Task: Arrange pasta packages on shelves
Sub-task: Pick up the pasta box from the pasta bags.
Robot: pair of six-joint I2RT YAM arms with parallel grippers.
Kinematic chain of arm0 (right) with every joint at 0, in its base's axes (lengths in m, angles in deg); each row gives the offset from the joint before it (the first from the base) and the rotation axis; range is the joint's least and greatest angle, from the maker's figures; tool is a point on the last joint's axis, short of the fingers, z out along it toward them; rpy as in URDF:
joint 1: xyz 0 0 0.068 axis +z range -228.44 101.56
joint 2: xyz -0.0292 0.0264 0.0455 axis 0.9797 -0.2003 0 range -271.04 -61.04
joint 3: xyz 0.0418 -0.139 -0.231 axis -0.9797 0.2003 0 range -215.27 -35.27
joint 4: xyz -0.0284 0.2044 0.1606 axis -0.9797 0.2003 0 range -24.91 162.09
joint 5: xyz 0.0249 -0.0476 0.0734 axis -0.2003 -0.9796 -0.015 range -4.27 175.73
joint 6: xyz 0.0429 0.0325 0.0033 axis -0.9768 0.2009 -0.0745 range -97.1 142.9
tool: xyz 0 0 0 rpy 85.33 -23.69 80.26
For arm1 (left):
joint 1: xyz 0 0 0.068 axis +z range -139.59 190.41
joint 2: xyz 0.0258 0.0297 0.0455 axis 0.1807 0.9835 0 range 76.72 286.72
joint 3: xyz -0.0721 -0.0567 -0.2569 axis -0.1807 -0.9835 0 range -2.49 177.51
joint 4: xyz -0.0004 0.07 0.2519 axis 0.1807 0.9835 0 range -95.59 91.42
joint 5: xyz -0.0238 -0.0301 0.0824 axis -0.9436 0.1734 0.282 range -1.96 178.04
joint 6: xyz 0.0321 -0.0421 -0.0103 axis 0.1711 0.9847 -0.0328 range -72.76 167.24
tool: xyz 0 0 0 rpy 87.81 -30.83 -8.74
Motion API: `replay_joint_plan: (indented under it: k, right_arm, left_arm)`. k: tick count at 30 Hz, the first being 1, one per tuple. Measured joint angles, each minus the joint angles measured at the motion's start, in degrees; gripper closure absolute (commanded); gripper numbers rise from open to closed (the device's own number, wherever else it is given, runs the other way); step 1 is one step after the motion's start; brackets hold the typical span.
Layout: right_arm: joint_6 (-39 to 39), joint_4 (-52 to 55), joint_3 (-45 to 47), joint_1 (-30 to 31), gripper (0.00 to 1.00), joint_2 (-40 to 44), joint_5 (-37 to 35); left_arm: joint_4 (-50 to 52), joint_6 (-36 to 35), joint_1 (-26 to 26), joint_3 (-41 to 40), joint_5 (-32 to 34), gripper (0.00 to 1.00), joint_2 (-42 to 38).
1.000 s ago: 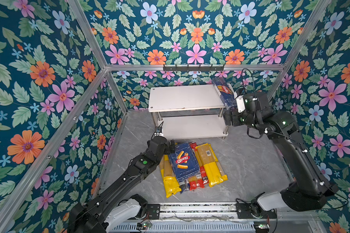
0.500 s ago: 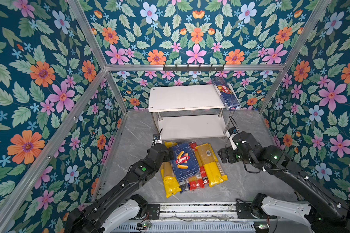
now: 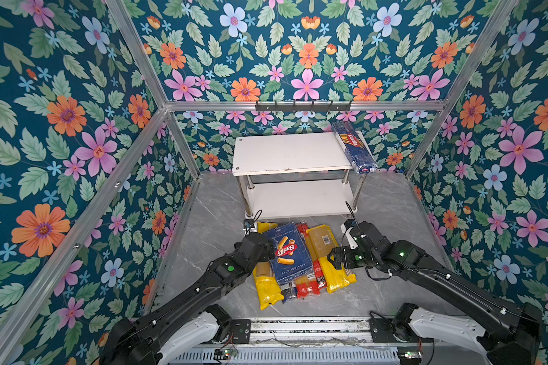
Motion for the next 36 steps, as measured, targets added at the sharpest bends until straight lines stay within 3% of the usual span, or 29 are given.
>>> replay_joint_plan:
  k: [14, 28, 36]
  right_arm:
    - [-3.1, -16.3, 0.6, 0.0, 0.03, -13.4, 10.7]
    - [-7.0, -26.1, 0.4, -0.8, 0.03, -23.6, 19.9]
    - [-8.0, -29.6, 0.7, -1.0, 0.03, -26.7, 23.6]
  left_arm:
    - [-3.5, 1.3, -0.5, -1.4, -0.8, 0.35, 4.2]
    - [-9.3, 1.6, -0.6, -2.6, -2.7, 0.69, 6.9]
    - [-12.2, 2.0, -0.6, -3.7, -2.7, 0.77, 7.5]
